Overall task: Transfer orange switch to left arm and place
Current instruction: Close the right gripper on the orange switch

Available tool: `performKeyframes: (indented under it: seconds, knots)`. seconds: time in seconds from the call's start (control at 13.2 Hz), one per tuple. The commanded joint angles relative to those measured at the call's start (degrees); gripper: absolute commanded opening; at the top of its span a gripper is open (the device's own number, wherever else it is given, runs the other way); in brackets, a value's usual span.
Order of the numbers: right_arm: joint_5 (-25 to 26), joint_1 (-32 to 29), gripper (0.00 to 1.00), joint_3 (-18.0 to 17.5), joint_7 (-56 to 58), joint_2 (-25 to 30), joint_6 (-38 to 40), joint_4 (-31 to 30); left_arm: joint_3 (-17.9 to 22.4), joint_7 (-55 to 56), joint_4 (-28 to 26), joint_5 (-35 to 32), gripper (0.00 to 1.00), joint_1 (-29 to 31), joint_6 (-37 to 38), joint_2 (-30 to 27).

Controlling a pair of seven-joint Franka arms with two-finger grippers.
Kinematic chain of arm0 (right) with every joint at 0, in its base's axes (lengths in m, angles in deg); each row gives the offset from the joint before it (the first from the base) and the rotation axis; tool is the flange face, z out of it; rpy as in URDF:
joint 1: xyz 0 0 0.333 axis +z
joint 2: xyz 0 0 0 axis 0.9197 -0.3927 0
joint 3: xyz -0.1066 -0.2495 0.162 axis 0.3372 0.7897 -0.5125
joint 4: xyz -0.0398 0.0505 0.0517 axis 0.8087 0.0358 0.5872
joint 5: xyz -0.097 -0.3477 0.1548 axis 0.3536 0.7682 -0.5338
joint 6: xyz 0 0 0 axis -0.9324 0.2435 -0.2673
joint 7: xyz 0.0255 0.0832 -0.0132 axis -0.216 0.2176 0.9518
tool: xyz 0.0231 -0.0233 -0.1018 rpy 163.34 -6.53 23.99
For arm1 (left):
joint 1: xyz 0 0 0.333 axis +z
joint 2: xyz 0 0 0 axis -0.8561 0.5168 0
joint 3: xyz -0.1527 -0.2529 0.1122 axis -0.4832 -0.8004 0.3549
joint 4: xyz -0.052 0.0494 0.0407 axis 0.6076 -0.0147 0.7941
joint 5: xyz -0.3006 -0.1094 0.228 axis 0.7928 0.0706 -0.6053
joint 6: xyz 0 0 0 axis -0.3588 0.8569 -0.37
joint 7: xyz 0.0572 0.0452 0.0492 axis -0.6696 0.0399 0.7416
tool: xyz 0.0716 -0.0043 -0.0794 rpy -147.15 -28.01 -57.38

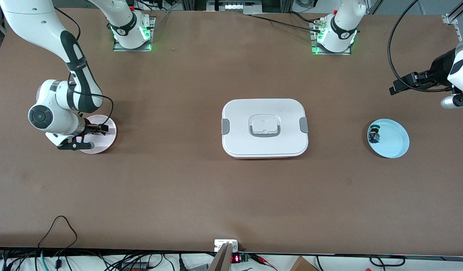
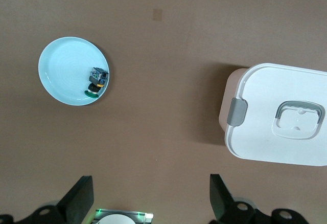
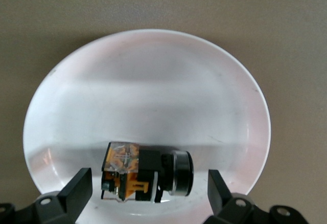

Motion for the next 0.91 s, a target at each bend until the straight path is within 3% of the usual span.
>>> performKeyframes:
  seconds: [0.0, 0.83]
  knots:
    - [-0.49, -0.32, 1.0, -0.11, 0.53, 0.39, -0.5, -0.51, -0.14, 0.48, 1.27, -0.26, 1.0, 0.23, 0.87, 0.19]
    - [-2.95, -0.59, 1.0, -0.11, 1.5, -1.45, -1.47, -0.95, -0.14, 0.48, 1.27, -0.26, 1.0, 0.23, 0.87, 0.19]
